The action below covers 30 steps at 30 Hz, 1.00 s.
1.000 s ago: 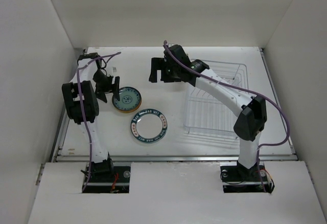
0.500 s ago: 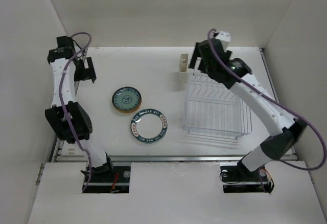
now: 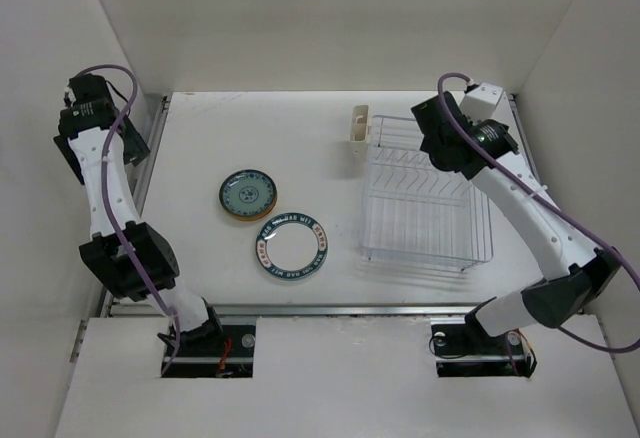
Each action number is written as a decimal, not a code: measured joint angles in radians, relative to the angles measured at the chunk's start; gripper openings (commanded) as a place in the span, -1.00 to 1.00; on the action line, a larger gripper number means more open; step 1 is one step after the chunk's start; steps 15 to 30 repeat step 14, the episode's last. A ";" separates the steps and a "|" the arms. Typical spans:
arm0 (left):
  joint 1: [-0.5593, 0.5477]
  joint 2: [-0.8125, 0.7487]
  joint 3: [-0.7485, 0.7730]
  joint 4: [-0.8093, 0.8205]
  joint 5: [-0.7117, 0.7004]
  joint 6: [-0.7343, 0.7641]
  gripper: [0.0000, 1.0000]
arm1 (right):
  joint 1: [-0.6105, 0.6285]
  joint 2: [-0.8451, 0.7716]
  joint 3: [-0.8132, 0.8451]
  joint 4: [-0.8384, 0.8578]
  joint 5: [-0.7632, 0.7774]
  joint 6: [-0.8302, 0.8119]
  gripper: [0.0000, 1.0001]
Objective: Unload the plates from the dish rack
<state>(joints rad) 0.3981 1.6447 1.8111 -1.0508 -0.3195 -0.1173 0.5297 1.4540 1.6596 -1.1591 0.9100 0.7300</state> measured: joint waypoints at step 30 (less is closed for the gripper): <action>-0.003 -0.193 -0.127 0.016 0.037 0.024 0.98 | 0.000 -0.146 -0.069 -0.073 -0.006 0.056 1.00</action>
